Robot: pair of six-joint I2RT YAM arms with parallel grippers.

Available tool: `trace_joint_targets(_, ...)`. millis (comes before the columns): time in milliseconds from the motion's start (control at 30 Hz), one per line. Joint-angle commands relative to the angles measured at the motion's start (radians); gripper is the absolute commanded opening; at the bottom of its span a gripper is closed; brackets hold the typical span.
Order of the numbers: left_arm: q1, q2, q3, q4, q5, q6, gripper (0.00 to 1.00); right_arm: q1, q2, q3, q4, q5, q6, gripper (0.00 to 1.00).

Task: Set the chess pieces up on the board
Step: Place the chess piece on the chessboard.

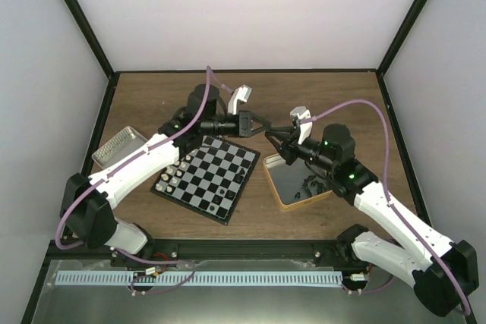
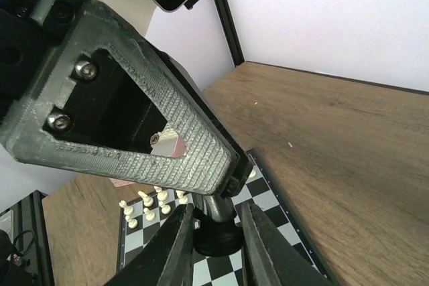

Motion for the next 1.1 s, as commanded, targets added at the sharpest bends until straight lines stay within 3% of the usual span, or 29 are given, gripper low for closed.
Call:
trace_joint_targets(0,0.003,0.01,0.009,0.024,0.03,0.003,0.12,0.003,0.007,0.009,0.019,0.0,-0.009,0.2)
trace_joint_targets(167,0.003,0.001,0.0,0.015,0.029,0.025,0.04,0.003,0.015,0.013,0.012,0.012,0.01,0.21)
trace_joint_targets(333,0.004,-0.04,-0.013,-0.016,-0.037,0.128,0.04,0.003,0.01,0.021,-0.018,0.051,0.027,0.45)
trace_joint_targets(433,0.004,-0.082,-0.02,-0.067,-0.112,0.25,0.04,0.003,-0.012,0.02,-0.049,0.063,0.031,0.54)
trace_joint_targets(533,0.003,-0.12,0.006,-0.171,-0.192,0.407,0.04,0.003,-0.062,0.02,-0.061,0.034,0.029,0.57)
trace_joint_targets(700,0.003,-0.177,0.002,-0.245,-0.168,0.634,0.04,0.003,-0.166,0.019,-0.056,0.026,0.035,0.61)
trace_joint_targets(1067,-0.006,-0.22,-0.115,-0.269,-0.146,0.901,0.04,0.003,-0.178,0.019,-0.077,0.112,0.075,0.62)
